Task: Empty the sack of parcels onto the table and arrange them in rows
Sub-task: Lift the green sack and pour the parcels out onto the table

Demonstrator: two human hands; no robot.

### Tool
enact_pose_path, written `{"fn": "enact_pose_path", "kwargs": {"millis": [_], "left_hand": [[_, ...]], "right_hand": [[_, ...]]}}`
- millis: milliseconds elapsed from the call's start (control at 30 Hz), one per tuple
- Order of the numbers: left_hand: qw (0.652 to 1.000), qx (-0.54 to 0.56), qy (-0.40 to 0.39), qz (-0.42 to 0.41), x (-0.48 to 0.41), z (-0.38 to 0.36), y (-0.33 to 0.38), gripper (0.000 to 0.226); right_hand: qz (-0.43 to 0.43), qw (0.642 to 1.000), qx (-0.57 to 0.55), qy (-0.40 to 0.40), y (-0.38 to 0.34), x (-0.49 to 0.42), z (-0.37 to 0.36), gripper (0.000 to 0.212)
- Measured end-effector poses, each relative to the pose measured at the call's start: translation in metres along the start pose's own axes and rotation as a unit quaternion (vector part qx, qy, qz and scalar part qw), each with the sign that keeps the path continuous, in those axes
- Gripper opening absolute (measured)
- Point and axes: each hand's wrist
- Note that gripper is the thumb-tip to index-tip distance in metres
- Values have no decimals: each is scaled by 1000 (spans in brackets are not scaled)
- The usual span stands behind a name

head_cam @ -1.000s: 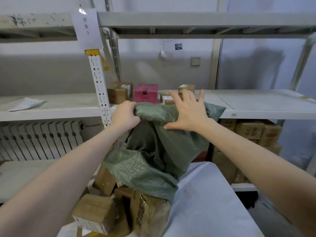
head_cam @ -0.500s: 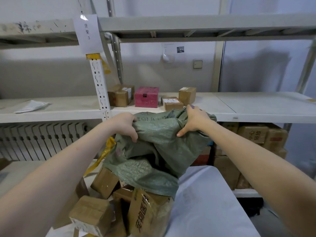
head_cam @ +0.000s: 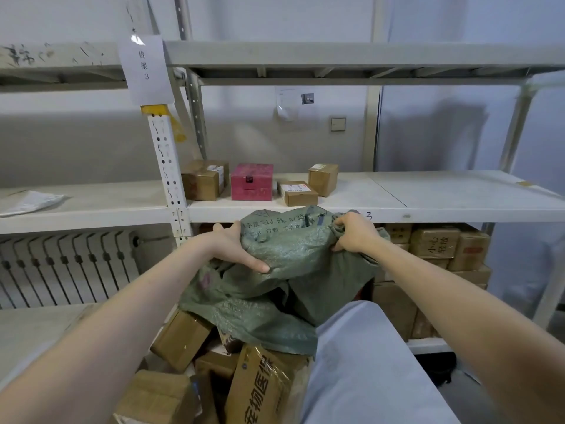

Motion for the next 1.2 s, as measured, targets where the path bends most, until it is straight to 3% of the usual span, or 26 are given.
{"fn": "enact_pose_path", "kwargs": {"millis": [200,267,367,567,700,867,1033,1133,1200], "left_hand": [[980,154,128,-17,1,8,-32,106],[950,241,185,-67,2,6,-37,92],[888,368,242,-131,9,9,-36,67],[815,432,356,-152,10,34,-28,54],[795,449,375,-160,10,41,-29,53],[768,515,342,-168,7,26,-33,37],[741,555,327,-188,-3,41,-18,27],[731,564,331,-192,-14,40,-10,23],[743,569,306,-176,-24,26,-6,22]], "right_hand": [[75,983,42,160,-47,6,43,45],[115,967,72,216,-63,8,56,34],[147,950,55,271,-79,7,65,33],[155,917,12,367,-94,-2,80,38],[177,899,23,399,-106,-3,92,36],[226,854,3,469,-105,-10,79,34],[207,822,-41,529,-102,-22,90,32],[213,825,-41,521,-96,-32,96,30],[220,848,-33,481,-84,-39,87,28]]}}
Point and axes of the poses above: each hand's wrist, its own x-axis away from the middle knuckle, its own z-axis out of the back of the hand, y = z × x, and after that the axes turned 1 degree about -y, right-handed
